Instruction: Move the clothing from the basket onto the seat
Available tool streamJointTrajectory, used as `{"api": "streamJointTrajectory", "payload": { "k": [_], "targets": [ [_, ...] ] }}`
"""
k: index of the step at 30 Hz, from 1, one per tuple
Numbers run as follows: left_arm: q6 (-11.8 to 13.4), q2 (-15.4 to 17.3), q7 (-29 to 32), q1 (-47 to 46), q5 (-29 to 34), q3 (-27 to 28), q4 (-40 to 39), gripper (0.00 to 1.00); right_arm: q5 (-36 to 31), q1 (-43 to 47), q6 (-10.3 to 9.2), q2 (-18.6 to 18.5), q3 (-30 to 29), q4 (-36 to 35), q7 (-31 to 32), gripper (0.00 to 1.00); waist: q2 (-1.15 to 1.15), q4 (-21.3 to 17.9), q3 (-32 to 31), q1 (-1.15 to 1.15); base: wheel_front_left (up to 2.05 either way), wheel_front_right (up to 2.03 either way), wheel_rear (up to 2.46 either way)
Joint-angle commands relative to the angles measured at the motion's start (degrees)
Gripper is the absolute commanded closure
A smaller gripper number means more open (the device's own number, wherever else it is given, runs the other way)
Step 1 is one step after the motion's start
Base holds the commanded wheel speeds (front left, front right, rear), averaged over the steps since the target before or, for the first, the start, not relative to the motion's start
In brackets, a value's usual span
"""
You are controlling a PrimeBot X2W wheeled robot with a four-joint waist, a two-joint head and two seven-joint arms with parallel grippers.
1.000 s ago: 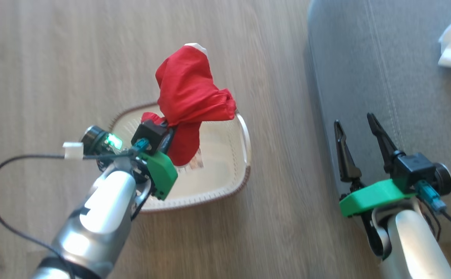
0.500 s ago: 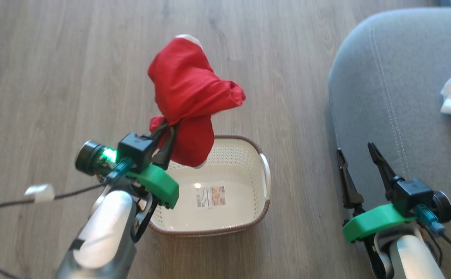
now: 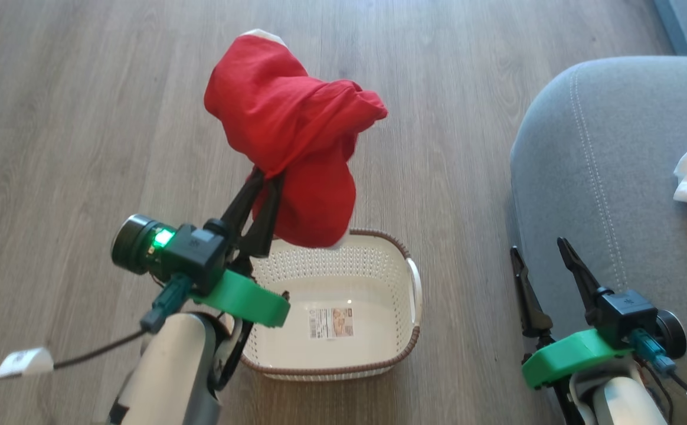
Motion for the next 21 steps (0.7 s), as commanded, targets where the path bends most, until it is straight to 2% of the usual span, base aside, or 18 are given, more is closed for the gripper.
{"api": "streamJointTrajectory", "payload": {
  "k": [1,9,21],
  "targets": [
    [0.04,-0.14,-0.6,-1.24,0.31,2.16,-3.36,1.0,0.5,-0.79,0.4,-0.8,1.12,-2.08,-0.12,0.0,0.0,0.16,-0.63,0.01,0.0,0.0,0.0],
    [-2.06,-0.38,-0.6,1.87,1.35,-1.99,-7.41,1.0,0.58,0.44,0.4,-0.73,0.71,-2.37,-0.12,0.0,0.0,0.42,-2.01,0.01,0.0,0.0,0.0],
    [-3.56,-0.42,-0.6,5.78,1.97,-10.62,-5.7,1.0,0.28,1.1,0.4,-0.49,-0.89,-2.75,-0.12,0.0,0.0,-0.24,-2.4,0.01,0.0,0.0,0.0]
  ]
}}
